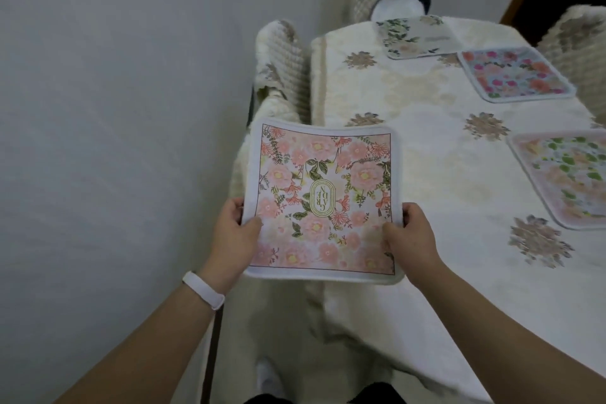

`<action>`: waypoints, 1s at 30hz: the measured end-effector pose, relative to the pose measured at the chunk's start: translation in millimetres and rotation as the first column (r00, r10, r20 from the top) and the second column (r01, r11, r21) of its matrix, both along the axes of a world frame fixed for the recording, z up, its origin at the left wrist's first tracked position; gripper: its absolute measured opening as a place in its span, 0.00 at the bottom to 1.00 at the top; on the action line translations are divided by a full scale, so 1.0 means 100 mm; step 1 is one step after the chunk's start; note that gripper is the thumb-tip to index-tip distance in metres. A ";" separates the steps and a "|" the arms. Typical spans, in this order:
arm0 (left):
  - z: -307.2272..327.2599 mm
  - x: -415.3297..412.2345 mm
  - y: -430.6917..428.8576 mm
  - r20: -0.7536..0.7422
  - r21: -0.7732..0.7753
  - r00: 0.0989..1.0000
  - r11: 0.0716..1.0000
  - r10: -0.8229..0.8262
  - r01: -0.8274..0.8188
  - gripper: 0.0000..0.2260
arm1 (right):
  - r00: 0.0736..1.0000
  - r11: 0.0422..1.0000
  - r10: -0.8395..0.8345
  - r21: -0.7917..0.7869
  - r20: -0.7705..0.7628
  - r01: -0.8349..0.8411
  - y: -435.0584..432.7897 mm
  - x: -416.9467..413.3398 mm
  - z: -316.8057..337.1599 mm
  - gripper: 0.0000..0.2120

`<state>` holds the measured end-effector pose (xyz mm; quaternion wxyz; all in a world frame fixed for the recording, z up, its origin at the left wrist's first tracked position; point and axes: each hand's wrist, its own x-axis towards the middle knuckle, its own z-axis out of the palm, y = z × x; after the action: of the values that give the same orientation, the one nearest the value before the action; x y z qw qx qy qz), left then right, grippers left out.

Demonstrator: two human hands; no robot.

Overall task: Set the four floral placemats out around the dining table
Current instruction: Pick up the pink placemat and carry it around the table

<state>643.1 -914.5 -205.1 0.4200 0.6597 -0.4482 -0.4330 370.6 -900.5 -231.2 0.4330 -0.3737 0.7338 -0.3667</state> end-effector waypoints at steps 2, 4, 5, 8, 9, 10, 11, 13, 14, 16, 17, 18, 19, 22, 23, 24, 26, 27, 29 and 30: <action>0.02 0.46 0.00 0.013 -0.028 1.000 0.999 0.028 -0.027 0.10 | 1.000 1.000 0.015 -0.017 0.007 -0.014 -0.07 0.43 0.08 0.10; 0.00 0.89 -0.02 0.026 -0.031 0.999 0.999 0.046 -0.045 0.10 | 0.999 0.998 0.032 -0.048 -0.003 -0.033 -0.14 0.85 0.15 0.10; -0.01 1.09 -0.04 0.019 -0.023 0.998 0.998 0.060 -0.060 0.10 | 0.999 0.997 0.042 -0.060 -0.016 -0.043 -0.17 1.05 0.18 0.10; 0.01 1.53 -0.10 0.015 -0.011 0.996 0.996 0.091 -0.091 0.09 | 0.996 0.994 0.061 -0.089 -0.061 -0.067 -0.25 1.54 0.28 0.09; 0.02 1.64 -0.12 0.025 -0.007 0.995 0.995 0.095 -0.095 0.09 | 0.995 0.993 0.064 -0.096 -0.073 -0.071 -0.26 1.67 0.31 0.09; 0.03 1.73 -0.15 0.028 -0.006 0.995 0.995 0.100 -0.099 0.09 | 0.995 0.992 0.065 -0.100 -0.079 -0.073 -0.27 1.77 0.34 0.09; 0.05 1.81 -0.17 0.023 -0.006 0.995 0.995 0.100 -0.100 0.09 | 0.994 0.992 0.064 -0.103 -0.084 -0.072 -0.27 1.84 0.36 0.09; 0.06 1.92 -0.23 0.017 -0.011 0.996 0.996 0.089 -0.089 0.10 | 0.994 0.992 0.052 -0.107 -0.101 -0.063 -0.29 1.92 0.41 0.09; 0.07 1.95 -0.26 0.020 -0.015 0.997 0.997 0.079 -0.079 0.10 | 0.992 0.992 0.045 -0.110 -0.114 -0.058 -0.30 1.93 0.44 0.09; 0.08 1.97 -0.34 0.020 -0.026 0.998 0.998 0.060 -0.060 0.10 | 0.990 0.992 0.031 -0.117 -0.136 -0.047 -0.34 1.93 0.47 0.08; 0.09 1.97 -0.38 0.014 -0.032 0.999 0.998 0.052 -0.052 0.10 | 0.989 0.992 0.022 -0.120 -0.143 -0.040 -0.37 1.92 0.49 0.08; 0.10 1.96 -0.43 0.007 -0.038 0.999 0.998 0.045 -0.045 0.10 | 0.989 0.992 0.014 -0.122 -0.147 -0.032 -0.41 1.91 0.50 0.08; 0.10 1.95 -0.48 0.001 -0.042 0.999 0.998 0.038 -0.038 0.09 | 0.989 0.992 0.006 -0.123 -0.149 -0.025 -0.45 1.89 0.50 0.08; 0.11 1.92 -0.68 -0.014 -0.038 1.000 0.999 0.016 -0.016 0.10 | 0.991 0.992 -0.018 -0.125 -0.135 0.001 -0.62 1.85 0.49 0.09; 0.10 1.92 -0.76 -0.011 -0.035 1.000 0.999 0.008 -0.008 0.11 | 0.992 0.992 -0.026 -0.125 -0.123 0.010 -0.70 1.83 0.48 0.09; 0.08 1.92 -0.85 -0.002 -0.029 1.000 1.000 0.001 -0.001 0.11 | 0.994 0.992 -0.031 -0.123 -0.109 0.017 -0.78 1.82 0.45 0.09; 0.04 1.94 -1.10 0.007 -0.019 1.000 1.000 -0.002 0.003 0.11 | 0.996 0.993 -0.039 -0.118 -0.084 0.029 -0.97 1.80 0.39 0.09; 0.04 1.94 -1.24 0.008 -0.017 1.000 1.000 -0.004 0.004 0.11 | 0.996 0.992 -0.046 -0.118 -0.071 0.037 -1.08 1.79 0.37 0.09; 0.04 1.91 -1.58 0.018 -0.021 1.000 1.000 -0.020 0.021 0.11 | 0.997 0.990 -0.073 -0.122 -0.039 0.068 -1.33 1.76 0.31 0.09; 0.06 1.89 -1.75 0.025 -0.026 0.999 0.999 -0.030 0.031 0.11 | 0.996 0.989 -0.091 -0.123 -0.024 0.088 -1.46 1.75 0.29 0.09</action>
<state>831.9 -1089.5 -198.8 0.4164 0.6525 -0.4692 -0.4251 545.2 -1046.5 -201.8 0.3817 -0.3714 0.7325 -0.4241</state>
